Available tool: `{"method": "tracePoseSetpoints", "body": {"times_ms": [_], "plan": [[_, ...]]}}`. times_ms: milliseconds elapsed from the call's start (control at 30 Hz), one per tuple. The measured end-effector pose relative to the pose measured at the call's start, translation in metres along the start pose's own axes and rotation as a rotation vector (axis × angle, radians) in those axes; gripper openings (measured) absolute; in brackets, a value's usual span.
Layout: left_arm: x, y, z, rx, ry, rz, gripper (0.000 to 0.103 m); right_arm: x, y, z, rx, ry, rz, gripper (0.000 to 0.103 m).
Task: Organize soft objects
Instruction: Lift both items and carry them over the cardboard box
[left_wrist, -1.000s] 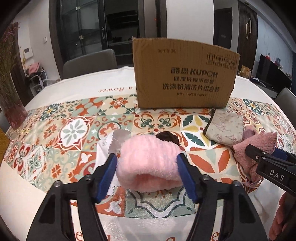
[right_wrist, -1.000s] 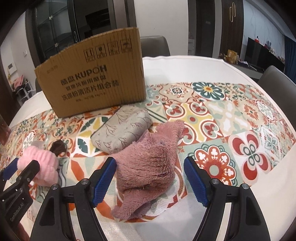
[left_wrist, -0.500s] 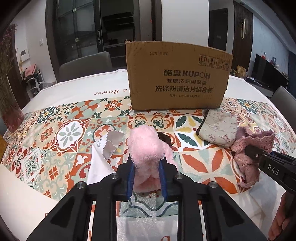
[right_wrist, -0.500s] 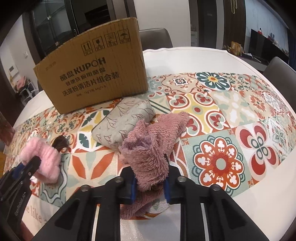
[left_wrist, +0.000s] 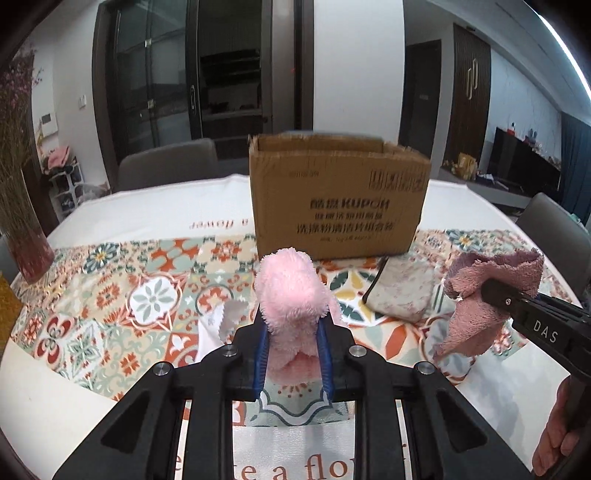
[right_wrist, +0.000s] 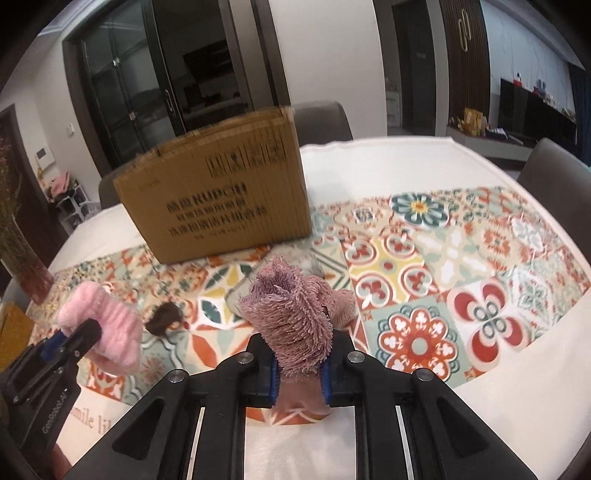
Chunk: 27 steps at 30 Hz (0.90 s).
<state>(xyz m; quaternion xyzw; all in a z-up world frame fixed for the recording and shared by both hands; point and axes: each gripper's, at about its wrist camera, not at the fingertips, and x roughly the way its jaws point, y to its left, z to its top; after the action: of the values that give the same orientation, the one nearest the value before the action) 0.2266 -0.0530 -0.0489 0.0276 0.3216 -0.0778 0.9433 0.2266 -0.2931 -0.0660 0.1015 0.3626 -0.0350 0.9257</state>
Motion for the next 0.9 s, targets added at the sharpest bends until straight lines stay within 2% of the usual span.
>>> {"method": "tracePoseSetpoints", "body": {"times_ms": [400, 900], "plan": [[-0.04, 0.005, 0.039, 0.014, -0.128, -0.032, 0.024, -0.047, 0.013, 0.03, -0.023, -0.133, 0.068, 0.018], [-0.05, 0.014, 0.101, 0.024, -0.23, -0.05, 0.024, -0.07, 0.039, 0.083, -0.077, -0.274, 0.147, 0.018]]}}
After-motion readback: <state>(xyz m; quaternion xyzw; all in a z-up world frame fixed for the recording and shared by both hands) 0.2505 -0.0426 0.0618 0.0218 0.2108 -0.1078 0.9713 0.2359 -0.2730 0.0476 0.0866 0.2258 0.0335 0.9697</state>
